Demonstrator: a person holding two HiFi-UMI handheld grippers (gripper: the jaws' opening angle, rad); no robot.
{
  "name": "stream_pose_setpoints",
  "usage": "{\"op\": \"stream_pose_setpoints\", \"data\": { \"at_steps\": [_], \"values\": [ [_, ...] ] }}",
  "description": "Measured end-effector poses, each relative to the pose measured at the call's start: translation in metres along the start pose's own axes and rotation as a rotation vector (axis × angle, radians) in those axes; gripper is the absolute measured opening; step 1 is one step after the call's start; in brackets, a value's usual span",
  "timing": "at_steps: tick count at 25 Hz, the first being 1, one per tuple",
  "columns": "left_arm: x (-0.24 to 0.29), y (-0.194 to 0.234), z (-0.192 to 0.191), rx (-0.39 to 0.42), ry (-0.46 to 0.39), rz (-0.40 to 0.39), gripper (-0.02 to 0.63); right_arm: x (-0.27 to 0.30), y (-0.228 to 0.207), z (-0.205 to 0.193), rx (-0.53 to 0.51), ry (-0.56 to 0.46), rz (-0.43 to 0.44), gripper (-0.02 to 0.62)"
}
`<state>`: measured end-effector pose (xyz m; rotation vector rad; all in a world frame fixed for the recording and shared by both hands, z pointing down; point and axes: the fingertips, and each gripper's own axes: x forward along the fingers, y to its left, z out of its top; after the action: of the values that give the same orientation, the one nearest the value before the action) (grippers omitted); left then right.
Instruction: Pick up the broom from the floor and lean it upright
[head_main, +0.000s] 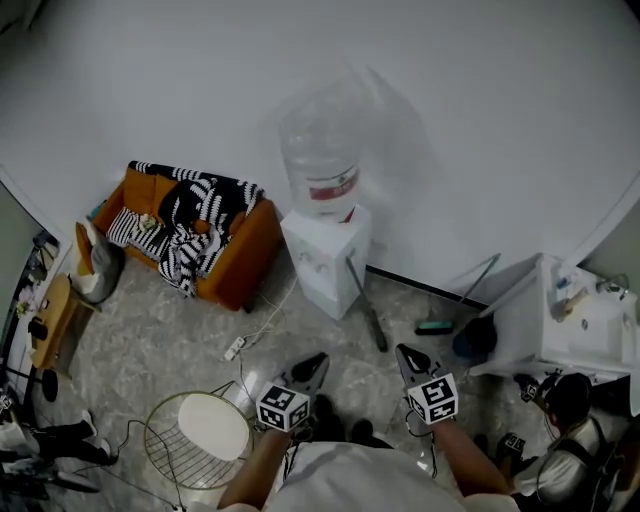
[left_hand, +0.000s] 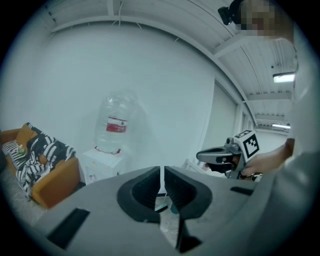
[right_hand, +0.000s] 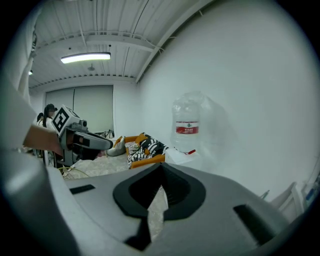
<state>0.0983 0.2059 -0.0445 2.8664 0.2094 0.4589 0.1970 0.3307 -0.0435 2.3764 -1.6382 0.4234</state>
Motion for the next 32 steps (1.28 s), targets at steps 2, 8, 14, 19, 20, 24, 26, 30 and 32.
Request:
{"op": "stream_pose_setpoints", "data": {
  "at_steps": [2,8,14,19,20,24,26,30,32],
  "values": [
    [-0.009,-0.003,0.005,0.015,-0.016,-0.005,0.025,-0.007,0.004,0.004,0.002,-0.018,-0.009,0.000],
    [-0.033,0.011,0.017,0.076,-0.025,-0.031,0.025,-0.012,0.012,0.016,0.011,-0.035,-0.058,0.000],
    [-0.045,0.038,0.030,0.081,-0.027,-0.036,0.025,-0.012,0.024,0.026,0.043,-0.042,-0.079,-0.002],
    [-0.046,0.046,0.032,0.084,-0.032,-0.038,0.025,-0.010,0.026,0.029,0.055,-0.051,-0.087,-0.002],
    [-0.046,0.047,0.032,0.082,-0.033,-0.038,0.025,-0.010,0.026,0.029,0.054,-0.052,-0.088,-0.002],
    [-0.050,0.049,0.033,0.067,-0.044,-0.038,0.025,-0.011,0.027,0.033,0.053,-0.062,-0.094,-0.002],
    [-0.050,0.048,0.032,0.062,-0.045,-0.039,0.025,-0.011,0.027,0.035,0.051,-0.066,-0.094,-0.002],
    [-0.048,0.046,0.031,0.053,-0.044,-0.041,0.025,-0.012,0.025,0.038,0.051,-0.070,-0.095,-0.002],
    [-0.047,0.043,0.031,0.053,-0.043,-0.044,0.025,-0.012,0.025,0.038,0.054,-0.071,-0.093,-0.002]
  ]
}}
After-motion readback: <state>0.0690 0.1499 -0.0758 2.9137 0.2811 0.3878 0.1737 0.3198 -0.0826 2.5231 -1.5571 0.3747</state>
